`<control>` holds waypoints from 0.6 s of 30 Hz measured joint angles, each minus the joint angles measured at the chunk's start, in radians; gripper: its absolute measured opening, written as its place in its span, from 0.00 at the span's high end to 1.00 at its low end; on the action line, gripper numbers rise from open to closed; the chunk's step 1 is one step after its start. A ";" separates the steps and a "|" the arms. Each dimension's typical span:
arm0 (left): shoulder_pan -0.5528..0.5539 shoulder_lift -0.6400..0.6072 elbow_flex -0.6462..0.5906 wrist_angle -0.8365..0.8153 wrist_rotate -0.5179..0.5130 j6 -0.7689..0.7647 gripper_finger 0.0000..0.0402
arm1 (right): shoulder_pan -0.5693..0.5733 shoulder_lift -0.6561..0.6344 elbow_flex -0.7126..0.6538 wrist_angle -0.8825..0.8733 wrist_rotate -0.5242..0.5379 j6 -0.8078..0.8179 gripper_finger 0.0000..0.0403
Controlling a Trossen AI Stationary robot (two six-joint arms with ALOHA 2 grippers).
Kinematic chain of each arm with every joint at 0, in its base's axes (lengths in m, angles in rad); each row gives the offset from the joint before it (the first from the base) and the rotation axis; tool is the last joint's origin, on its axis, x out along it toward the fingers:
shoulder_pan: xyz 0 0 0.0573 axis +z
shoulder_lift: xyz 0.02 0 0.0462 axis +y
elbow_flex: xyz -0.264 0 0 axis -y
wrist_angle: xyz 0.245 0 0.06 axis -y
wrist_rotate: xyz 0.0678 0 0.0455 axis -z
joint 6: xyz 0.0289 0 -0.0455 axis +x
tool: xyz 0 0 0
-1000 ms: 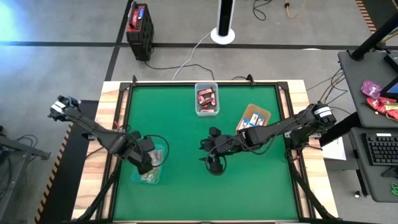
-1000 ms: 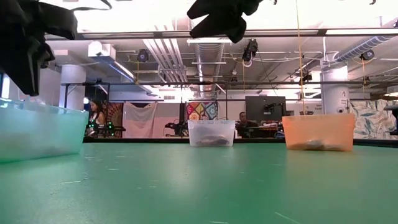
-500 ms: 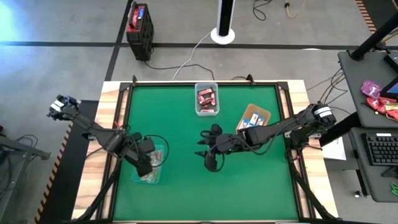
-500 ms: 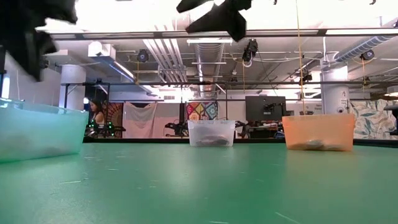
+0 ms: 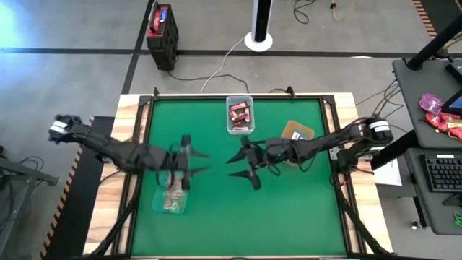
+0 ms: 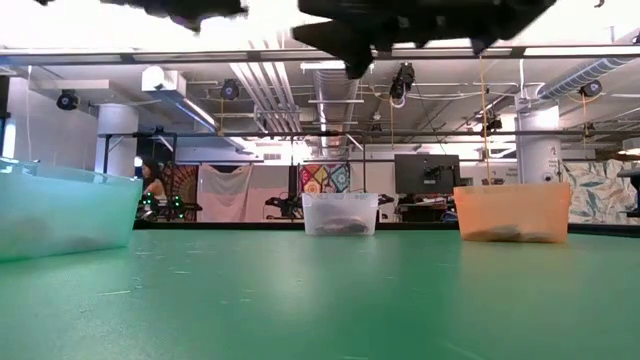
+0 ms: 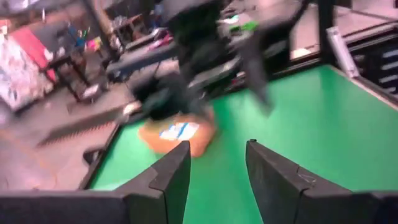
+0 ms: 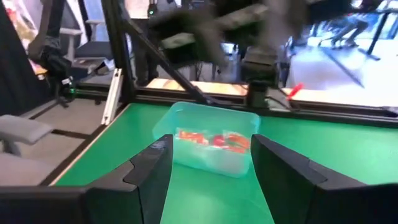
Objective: Sort candy by brand, put in halloween buckets
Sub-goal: Return to Home Position
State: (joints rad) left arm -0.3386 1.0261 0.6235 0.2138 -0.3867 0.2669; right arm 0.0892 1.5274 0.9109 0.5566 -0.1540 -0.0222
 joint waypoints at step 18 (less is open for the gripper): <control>0.193 -0.573 -0.333 0.030 0.045 -0.066 0.65 | -0.002 -0.601 -0.451 0.003 0.095 -0.040 0.48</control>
State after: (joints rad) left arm -0.1455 0.4526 0.2902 0.2439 -0.3412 0.2006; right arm 0.0872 0.9263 0.4603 0.5594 -0.0591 -0.0624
